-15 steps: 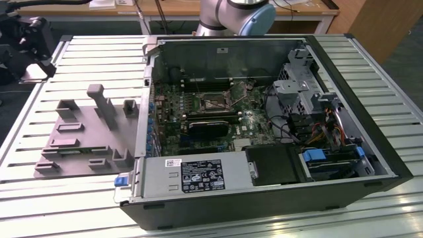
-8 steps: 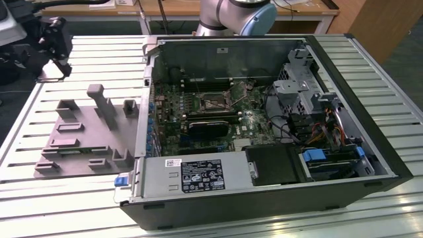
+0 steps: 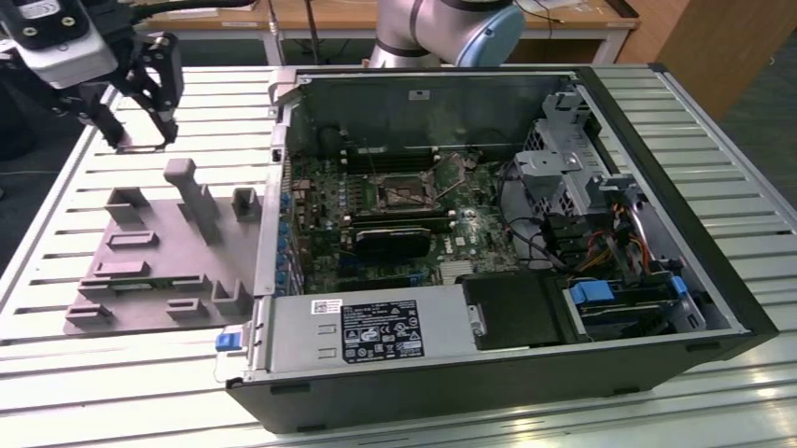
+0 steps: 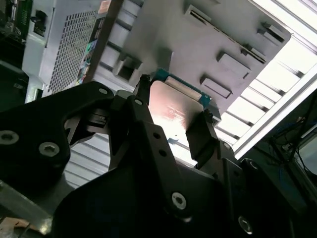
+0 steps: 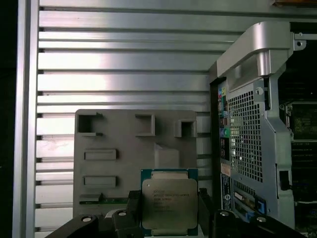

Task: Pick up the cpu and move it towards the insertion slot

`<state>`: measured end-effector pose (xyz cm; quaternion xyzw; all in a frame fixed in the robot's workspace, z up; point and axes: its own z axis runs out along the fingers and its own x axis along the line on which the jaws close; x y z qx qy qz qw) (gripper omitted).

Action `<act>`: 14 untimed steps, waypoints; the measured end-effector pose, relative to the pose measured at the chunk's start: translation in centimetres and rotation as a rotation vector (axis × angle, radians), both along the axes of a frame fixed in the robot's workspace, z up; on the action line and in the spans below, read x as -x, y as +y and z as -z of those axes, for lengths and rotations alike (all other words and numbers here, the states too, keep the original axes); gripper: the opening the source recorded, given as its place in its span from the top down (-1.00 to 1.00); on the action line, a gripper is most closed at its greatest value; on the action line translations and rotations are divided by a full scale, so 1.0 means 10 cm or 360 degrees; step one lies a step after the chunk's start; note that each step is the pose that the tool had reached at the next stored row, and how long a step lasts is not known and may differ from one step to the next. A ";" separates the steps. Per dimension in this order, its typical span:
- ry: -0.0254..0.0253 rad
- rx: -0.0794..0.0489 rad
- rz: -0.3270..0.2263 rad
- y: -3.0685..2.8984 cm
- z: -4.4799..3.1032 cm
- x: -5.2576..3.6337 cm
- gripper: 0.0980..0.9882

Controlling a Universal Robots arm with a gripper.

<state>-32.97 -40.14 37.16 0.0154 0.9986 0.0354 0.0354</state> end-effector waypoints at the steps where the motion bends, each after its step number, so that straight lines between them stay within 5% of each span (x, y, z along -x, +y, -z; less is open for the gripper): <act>1: 0.00002 0.0000 0.0000 0.000 0.000 -0.045 0.00; 14: 0.00009 0.0000 0.0000 -0.001 0.000 -0.638 0.00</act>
